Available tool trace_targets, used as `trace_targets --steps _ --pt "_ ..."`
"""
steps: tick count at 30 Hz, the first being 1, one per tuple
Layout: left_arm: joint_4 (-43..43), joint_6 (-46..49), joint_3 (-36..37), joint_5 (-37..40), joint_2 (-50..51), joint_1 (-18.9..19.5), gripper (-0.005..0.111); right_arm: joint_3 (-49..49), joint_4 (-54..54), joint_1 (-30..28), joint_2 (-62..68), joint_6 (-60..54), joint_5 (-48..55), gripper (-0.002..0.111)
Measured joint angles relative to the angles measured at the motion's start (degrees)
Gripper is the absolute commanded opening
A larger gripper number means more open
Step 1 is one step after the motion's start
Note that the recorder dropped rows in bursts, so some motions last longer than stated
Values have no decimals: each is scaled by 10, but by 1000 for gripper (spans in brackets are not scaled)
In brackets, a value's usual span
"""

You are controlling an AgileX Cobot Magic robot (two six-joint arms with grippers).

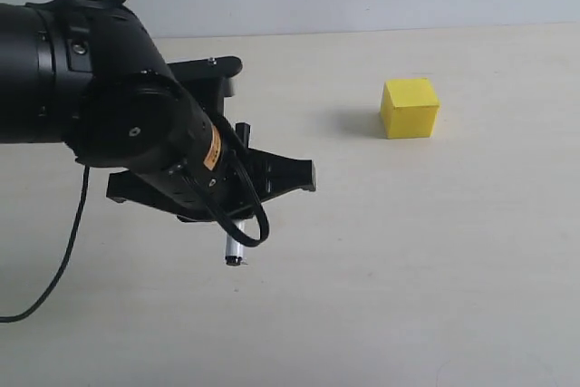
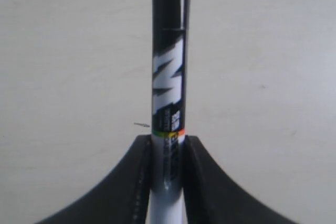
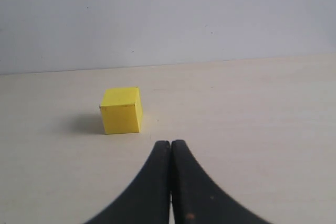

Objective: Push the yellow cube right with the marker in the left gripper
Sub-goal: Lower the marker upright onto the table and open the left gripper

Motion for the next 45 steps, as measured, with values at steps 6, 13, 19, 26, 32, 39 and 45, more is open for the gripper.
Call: trace_targets --steps 6,13,19,26,32,39,45 --pt "-8 31 -96 66 20 0 0 0 0 0 0 0 0 0" --pt "-33 82 -260 198 56 20 0 0 0 0 0 0 0 0" --pt "-71 112 -333 270 100 53 0 0 0 0 0 0 0 0" --pt "-98 114 -340 256 162 56 0 0 0 0 0 0 0 0" --pt "-101 114 -340 251 213 65 0 0 0 0 0 0 0 0" --pt "-101 117 -340 227 265 99 0 0 0 0 0 0 0 0" --pt "-111 120 -340 169 318 116 0 0 0 0 0 0 0 0"
